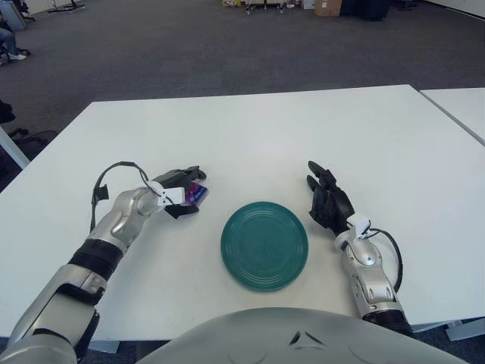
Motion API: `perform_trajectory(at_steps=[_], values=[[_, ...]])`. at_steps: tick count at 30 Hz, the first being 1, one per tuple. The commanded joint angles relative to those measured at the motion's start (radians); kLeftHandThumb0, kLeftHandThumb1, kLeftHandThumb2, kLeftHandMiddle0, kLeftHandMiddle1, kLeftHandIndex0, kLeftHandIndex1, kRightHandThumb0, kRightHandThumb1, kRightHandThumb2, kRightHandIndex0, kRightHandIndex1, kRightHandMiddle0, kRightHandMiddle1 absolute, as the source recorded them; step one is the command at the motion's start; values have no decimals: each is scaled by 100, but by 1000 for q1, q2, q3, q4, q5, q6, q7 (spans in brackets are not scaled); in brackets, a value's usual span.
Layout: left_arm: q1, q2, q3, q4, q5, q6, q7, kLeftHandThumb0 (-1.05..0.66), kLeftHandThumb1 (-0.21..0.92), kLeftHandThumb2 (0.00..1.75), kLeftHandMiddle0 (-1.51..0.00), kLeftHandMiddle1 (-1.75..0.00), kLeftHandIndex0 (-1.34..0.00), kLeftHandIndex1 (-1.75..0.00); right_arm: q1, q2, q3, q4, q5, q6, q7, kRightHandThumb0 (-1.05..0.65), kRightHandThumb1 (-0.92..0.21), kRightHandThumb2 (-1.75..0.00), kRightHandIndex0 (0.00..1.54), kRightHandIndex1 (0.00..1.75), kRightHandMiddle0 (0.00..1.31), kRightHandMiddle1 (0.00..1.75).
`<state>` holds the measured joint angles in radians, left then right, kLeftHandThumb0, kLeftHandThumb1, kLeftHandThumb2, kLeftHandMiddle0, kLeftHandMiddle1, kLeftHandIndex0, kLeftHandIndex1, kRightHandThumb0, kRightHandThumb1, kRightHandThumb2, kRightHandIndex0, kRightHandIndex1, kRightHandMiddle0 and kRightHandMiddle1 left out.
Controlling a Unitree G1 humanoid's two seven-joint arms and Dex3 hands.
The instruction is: Put the gum into the plate.
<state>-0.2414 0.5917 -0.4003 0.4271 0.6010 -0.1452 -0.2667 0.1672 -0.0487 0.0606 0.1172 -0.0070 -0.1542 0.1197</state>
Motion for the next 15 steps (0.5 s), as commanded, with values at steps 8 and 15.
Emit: perform_trajectory(at_steps=[8,15], values=[[79,-48,-75,145,52,-61,114,1,22,129,-75,-134,-61,-174,25,-3,-19,44,30,65,5,-87,-92,-91,16,1,0,38],[79,-32,-66,151,49,-106,157,0,11,141,-86,-131,-66,-175,14,1,-23,52,34,75,0,-87,-92,-90,17,1,0,40]])
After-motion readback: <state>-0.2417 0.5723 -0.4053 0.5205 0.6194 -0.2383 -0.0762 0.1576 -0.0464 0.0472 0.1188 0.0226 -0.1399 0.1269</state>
